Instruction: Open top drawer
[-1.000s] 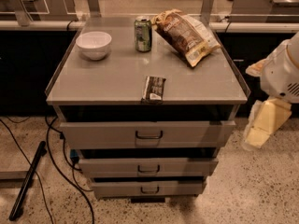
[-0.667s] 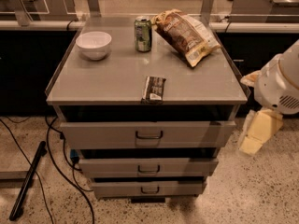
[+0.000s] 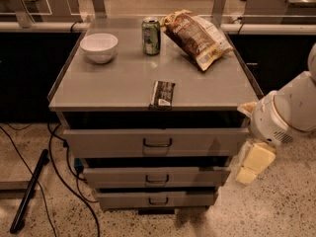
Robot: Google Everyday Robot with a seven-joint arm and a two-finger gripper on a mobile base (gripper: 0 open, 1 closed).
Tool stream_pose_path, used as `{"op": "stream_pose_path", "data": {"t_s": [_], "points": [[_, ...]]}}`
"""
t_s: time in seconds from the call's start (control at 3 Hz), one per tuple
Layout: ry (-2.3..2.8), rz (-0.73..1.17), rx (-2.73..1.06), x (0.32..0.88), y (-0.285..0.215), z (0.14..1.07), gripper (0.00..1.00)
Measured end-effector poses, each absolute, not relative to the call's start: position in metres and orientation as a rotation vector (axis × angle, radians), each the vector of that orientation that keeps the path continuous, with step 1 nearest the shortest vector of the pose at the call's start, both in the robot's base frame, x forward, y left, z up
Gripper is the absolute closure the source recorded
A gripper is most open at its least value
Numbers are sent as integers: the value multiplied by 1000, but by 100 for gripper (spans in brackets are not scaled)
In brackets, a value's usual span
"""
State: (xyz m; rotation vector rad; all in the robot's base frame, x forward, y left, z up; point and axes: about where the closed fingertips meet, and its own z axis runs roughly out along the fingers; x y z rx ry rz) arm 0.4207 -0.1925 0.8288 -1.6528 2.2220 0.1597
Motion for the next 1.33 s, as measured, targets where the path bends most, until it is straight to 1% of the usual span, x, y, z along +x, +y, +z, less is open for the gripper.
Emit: {"op": "stream_pose_path", "data": {"t_s": [0.67,1.33], "points": [[2200,155,-1639,424,-192,817,0],[2132,107,-1607,450,-181,782,0]]}}
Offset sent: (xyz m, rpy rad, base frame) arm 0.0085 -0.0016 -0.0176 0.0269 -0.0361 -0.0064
